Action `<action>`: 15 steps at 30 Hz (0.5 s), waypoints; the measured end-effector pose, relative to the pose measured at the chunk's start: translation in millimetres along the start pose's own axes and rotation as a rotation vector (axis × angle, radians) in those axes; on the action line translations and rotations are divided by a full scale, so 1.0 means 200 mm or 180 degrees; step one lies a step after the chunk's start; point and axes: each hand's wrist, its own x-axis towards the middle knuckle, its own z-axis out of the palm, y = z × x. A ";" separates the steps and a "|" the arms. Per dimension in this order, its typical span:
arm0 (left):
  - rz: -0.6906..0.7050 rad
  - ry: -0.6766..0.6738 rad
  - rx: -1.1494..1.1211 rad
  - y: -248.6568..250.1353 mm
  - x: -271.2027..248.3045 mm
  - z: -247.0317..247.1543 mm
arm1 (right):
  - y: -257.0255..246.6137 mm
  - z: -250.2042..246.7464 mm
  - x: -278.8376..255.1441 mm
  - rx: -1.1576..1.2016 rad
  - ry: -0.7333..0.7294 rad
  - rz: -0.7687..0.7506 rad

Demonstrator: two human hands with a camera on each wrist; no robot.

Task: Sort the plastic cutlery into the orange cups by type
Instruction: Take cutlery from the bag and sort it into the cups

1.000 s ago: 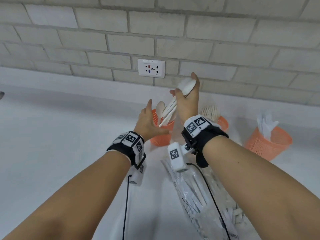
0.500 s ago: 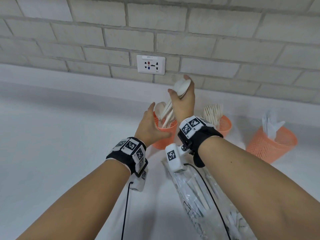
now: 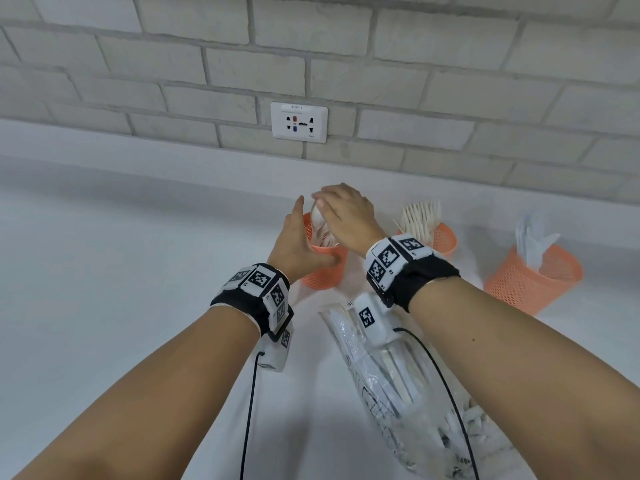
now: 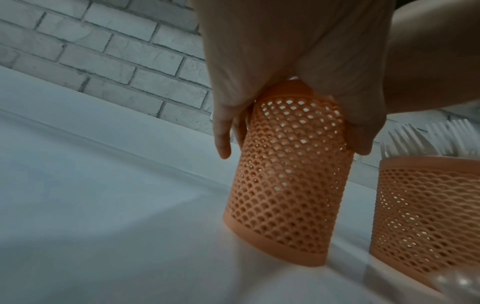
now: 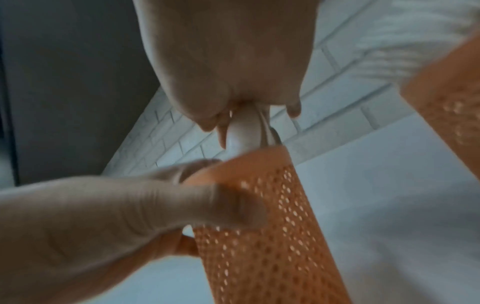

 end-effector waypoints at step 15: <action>0.1162 -0.0528 0.0433 0.49 -0.57 0.13 | 0.00 -0.60 -0.77 0.0201 -0.1195 0.0734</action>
